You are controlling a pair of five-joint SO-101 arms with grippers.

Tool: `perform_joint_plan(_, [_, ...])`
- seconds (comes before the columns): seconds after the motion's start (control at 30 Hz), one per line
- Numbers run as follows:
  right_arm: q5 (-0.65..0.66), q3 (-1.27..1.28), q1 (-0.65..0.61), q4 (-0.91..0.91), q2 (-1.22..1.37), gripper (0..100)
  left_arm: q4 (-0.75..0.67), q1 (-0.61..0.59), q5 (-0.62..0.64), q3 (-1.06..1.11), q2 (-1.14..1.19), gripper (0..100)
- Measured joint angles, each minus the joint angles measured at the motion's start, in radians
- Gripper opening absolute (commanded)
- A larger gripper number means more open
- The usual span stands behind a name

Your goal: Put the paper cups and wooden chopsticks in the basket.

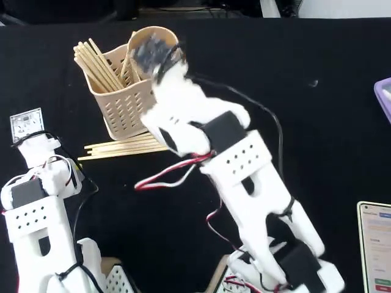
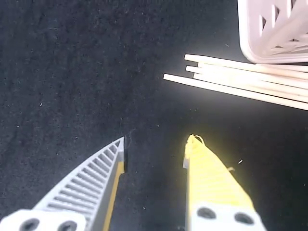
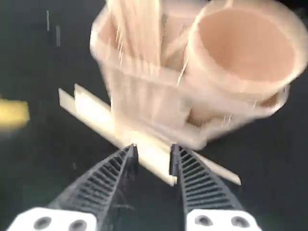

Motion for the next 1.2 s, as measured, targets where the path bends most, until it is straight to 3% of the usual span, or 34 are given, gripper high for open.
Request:
perform_joint_plan(0.13, [0.166,0.253,0.058,-0.06,-0.011,24.9,0.0,0.0,0.0,0.0,0.0,21])
perform_joint_plan(0.33, [0.423,0.628,0.084,-0.393,-0.011,25.1,0.0,0.0,0.0,0.0,0.0,21])
perform_joint_plan(0.5, [0.463,0.783,0.084,-0.695,-0.009,25.1,0.0,0.0,0.0,0.0,0.0,21])
perform_joint_plan(0.63, [0.466,0.786,0.087,-0.815,0.101,26.3,0.0,0.0,0.0,0.0,0.0,21])
perform_joint_plan(0.93, [0.48,0.713,0.087,-0.858,0.302,31.5,0.0,0.0,0.0,0.0,0.0,21])
perform_joint_plan(1.2, [0.644,0.71,0.087,-0.861,0.308,31.4,0.0,0.0,0.0,0.0,0.0,21])
